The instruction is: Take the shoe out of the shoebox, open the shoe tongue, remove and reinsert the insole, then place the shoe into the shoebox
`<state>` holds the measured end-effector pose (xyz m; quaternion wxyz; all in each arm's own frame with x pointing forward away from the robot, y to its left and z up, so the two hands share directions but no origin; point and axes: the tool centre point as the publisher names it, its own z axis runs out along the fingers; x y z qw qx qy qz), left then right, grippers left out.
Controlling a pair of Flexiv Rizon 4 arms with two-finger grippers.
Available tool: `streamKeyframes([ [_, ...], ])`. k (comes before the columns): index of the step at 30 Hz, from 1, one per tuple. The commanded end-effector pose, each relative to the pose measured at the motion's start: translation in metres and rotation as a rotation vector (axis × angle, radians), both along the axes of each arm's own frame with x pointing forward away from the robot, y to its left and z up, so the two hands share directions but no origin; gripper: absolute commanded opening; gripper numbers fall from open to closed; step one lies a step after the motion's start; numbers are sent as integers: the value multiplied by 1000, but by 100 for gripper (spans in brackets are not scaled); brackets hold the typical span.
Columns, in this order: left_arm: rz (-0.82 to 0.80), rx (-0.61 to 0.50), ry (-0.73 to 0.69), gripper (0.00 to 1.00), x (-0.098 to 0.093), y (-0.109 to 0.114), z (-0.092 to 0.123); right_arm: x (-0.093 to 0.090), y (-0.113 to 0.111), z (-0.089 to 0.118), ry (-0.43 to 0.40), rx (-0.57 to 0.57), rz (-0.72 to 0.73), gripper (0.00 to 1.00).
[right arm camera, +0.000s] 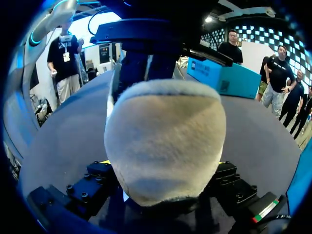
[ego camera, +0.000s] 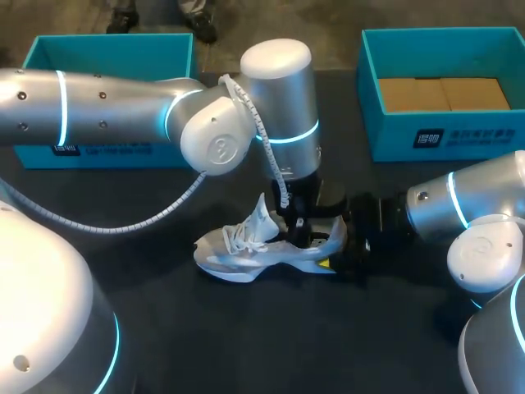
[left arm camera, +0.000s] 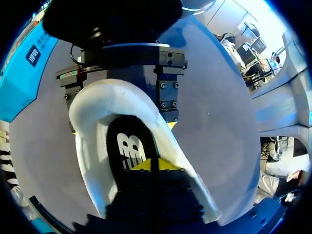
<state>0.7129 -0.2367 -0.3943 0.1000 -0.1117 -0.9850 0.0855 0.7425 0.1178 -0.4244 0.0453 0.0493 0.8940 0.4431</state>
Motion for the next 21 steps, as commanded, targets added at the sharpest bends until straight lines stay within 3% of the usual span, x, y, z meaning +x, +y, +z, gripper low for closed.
streamKeyframes([
  [1,-5,1,10,21,0,2,-4,3,1,-3,0,-4,-2,0],
  [14,-55,8,28,35,2,3,-26,3,1,-3,0,-4,-2,0],
  [21,-55,2,-65,29,1,3,-38,3,1,-3,0,-4,-2,0],
])
